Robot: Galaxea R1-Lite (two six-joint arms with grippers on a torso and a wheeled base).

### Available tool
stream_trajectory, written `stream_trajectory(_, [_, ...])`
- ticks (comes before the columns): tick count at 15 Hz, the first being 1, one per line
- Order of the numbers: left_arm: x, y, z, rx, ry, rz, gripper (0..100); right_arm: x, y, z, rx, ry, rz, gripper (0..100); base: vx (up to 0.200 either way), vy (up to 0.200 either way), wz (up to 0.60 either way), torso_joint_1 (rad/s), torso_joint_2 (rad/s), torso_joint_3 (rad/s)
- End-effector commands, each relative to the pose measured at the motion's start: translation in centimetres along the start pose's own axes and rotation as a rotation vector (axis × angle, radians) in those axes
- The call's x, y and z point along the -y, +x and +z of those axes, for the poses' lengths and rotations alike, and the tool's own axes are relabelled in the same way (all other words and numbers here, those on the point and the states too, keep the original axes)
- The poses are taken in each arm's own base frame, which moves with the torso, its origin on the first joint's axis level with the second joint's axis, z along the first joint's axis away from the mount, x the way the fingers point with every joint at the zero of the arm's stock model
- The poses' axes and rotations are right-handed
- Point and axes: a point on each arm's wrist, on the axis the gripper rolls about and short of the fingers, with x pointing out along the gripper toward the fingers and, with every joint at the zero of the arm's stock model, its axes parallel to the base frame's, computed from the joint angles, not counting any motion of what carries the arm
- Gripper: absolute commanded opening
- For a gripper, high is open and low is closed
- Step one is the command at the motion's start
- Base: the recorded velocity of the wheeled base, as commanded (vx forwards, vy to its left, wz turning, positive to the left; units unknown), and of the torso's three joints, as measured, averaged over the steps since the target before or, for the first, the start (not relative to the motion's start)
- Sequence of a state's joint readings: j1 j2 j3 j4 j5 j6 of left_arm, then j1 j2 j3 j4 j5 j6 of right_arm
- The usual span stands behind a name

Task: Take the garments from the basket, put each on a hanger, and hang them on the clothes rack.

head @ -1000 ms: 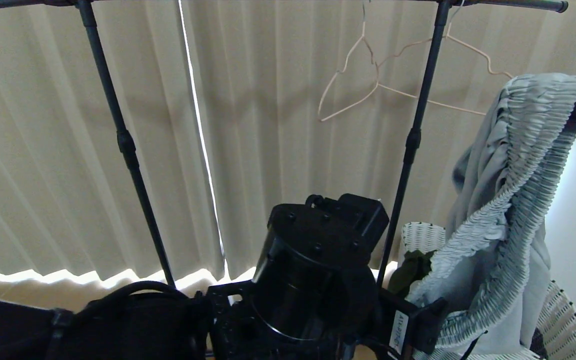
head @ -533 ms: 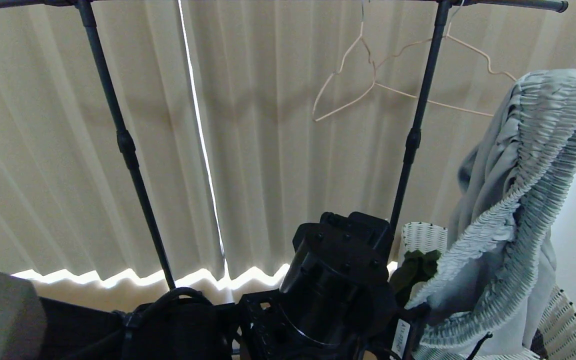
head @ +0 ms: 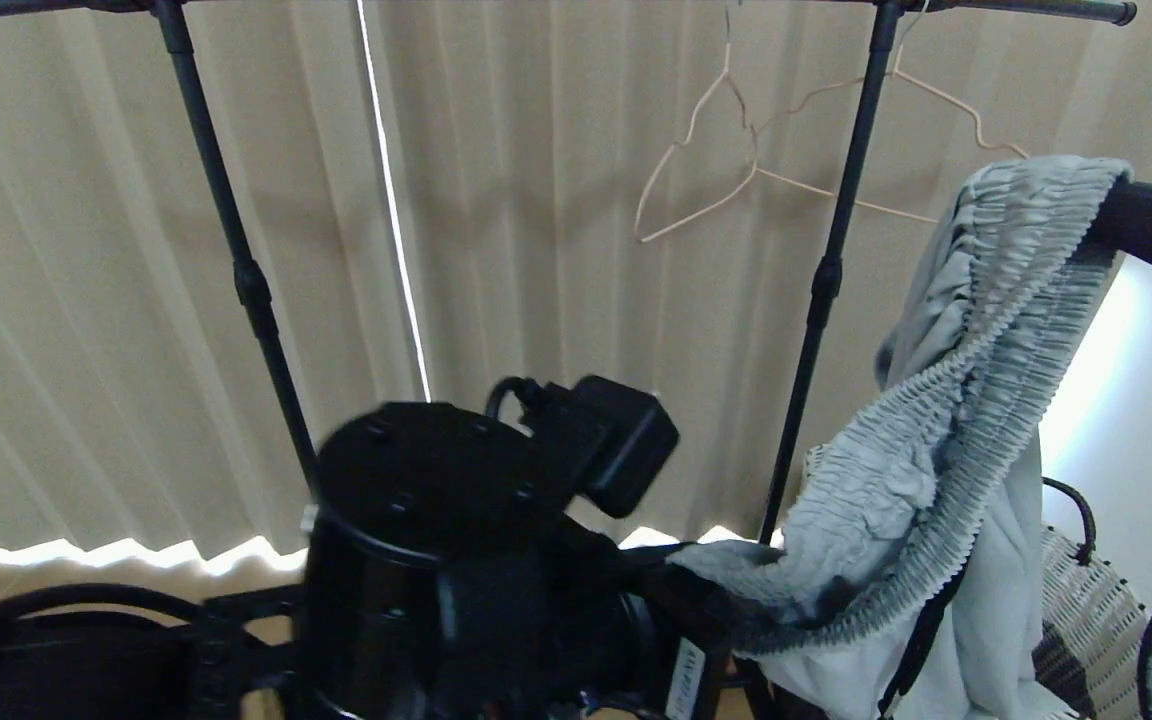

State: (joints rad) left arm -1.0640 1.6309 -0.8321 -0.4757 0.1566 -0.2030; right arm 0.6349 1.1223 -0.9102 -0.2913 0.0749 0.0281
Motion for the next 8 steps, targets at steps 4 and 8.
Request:
stream_trajectory(4, [-3.6, -12.1, 5.1, 0.208, 0.028, 0.009, 0, -1.5, 3.8, 1.8, 0.02, 0.006, 0.09, 0, 0.0, 0.0, 0.0, 0.0, 0.0, 0.0])
stream_trajectory(8, [-6.1, -15.5, 9.4, 0.314, 0.046, 0.085, 0, -1.6, 6.4, 4.5, 0.101, 0.004, 0.092, 0, 0.0, 0.0, 0.0, 0.0, 0.0, 0.0])
